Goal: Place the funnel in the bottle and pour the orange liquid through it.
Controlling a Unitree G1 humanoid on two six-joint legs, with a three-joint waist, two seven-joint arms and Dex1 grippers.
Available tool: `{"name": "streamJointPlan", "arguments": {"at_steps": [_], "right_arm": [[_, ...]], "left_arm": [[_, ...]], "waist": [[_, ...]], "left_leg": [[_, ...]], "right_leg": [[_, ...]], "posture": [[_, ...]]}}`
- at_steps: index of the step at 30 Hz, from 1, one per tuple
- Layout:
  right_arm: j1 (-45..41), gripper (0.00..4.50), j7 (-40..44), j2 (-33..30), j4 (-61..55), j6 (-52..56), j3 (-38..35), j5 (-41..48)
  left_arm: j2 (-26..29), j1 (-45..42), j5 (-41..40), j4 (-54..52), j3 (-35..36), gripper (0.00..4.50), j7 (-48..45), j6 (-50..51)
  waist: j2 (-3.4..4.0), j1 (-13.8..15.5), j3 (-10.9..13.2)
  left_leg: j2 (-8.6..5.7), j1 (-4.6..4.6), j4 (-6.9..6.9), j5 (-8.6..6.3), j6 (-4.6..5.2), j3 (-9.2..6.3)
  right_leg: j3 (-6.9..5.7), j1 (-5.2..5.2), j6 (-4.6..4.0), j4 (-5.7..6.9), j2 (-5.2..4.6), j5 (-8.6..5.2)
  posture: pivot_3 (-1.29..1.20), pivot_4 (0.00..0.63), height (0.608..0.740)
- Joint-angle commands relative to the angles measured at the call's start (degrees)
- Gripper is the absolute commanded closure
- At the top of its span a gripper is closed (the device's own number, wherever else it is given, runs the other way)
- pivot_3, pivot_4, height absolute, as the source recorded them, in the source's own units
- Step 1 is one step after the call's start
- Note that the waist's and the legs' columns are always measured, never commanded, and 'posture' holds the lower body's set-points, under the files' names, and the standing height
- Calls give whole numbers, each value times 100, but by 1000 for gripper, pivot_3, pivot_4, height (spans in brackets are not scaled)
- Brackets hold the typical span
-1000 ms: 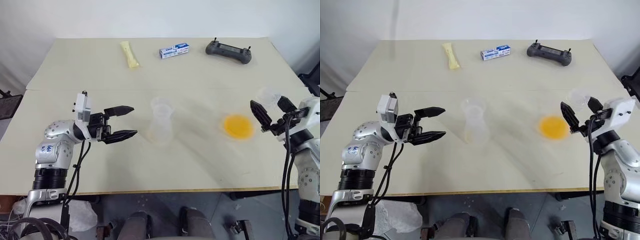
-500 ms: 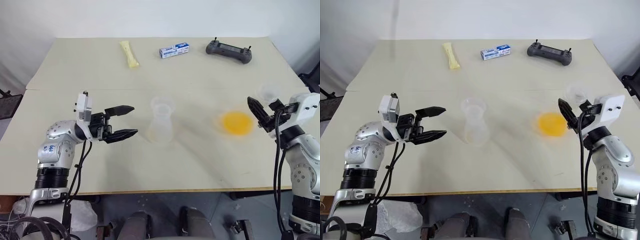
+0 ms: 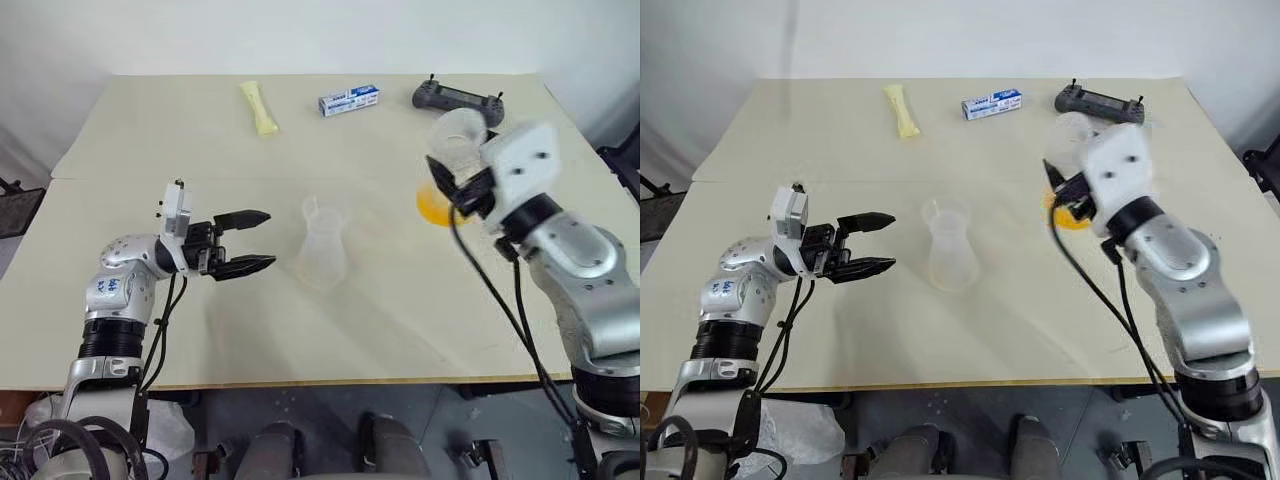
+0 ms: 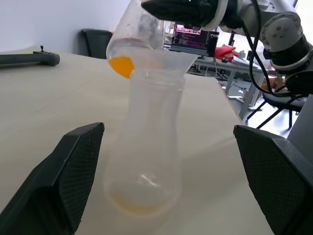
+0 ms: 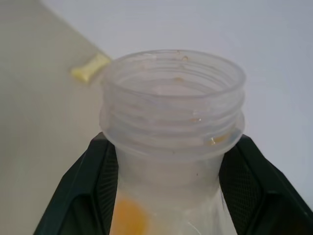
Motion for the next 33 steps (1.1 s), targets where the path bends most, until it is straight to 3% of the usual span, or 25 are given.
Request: {"name": "streamJointPlan", "arguments": {"at_steps": [1,6,14,33], "right_arm": [[-197,2055,17,-189,70,-565,239,-842],[-552,2055,338,-248,154,-732,757,-1756],[-1324,2055,657,232,327,-788,1503,-3069],[-1560,2055,1162,529,699,-2102,1750,-4571]], "left_arm": [[-50,-155,79,135,24,0,-135,-241],[-101,-193,103,175,68,0,-185,-442],[-277,-88,-84,66,329,0,-55,-633],[-525,472,-377,-166,618,0,-158,-581]], "waist": [[0,-5,0],[0,-53,1],[0,-142,1],[0,-147,0]], "left_leg": [[0,0,-1,0,0,1],[5,-4,-4,0,0,0],[8,-4,-7,0,0,-4],[7,-6,-6,0,0,-10]], "right_leg": [[-1,0,0,-1,0,0],[-10,-1,0,-8,1,0],[-14,-2,0,-7,2,0],[-18,-2,0,-8,0,0]], "posture": [[0,150,740],[0,150,740],[0,150,740],[0,150,740]]}}
